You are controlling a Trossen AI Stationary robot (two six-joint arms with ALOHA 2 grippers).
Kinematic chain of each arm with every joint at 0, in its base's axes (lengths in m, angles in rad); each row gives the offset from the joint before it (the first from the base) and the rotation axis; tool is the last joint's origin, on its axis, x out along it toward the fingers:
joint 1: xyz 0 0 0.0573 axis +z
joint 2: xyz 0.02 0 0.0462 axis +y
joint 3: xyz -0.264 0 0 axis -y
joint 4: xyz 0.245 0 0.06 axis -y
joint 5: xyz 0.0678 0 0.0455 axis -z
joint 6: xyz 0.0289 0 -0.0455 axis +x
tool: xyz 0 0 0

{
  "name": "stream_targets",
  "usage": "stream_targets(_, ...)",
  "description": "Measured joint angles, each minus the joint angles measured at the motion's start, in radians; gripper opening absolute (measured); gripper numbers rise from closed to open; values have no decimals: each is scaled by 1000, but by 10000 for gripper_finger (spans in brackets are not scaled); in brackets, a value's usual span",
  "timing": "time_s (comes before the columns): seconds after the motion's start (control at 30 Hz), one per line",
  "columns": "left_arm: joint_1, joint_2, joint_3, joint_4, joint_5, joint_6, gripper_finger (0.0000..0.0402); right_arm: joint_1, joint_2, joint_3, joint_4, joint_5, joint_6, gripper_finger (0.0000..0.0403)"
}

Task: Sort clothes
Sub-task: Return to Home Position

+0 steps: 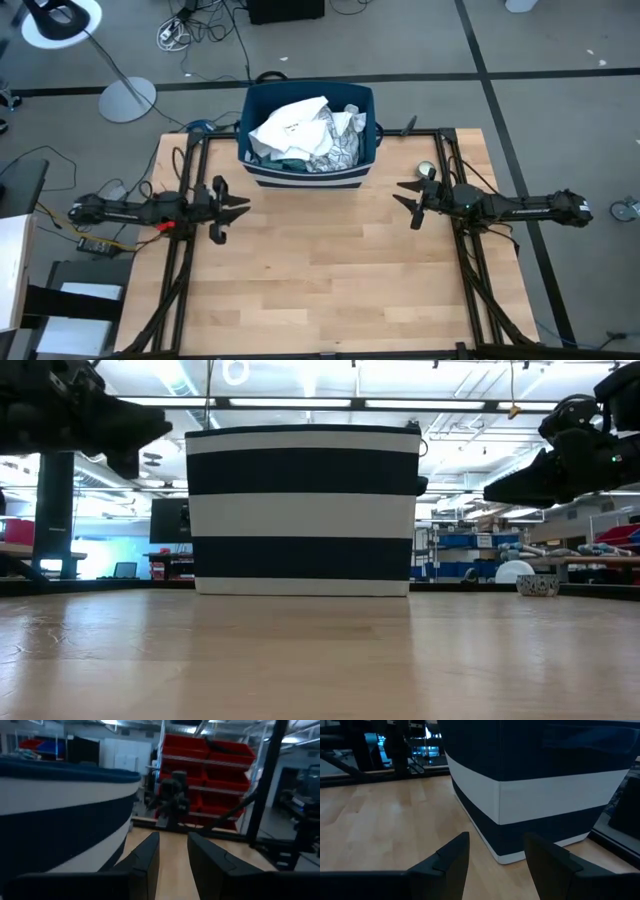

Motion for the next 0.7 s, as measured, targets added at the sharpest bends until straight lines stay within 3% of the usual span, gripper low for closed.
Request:
stream_targets(0.17,0,-111,0,-155,36,-29,106,0,0,0,1,0,0,187)
stream_targets(0.7,-2,-102,0,-231,63,-61,106,0,0,0,26,-1,0,187)
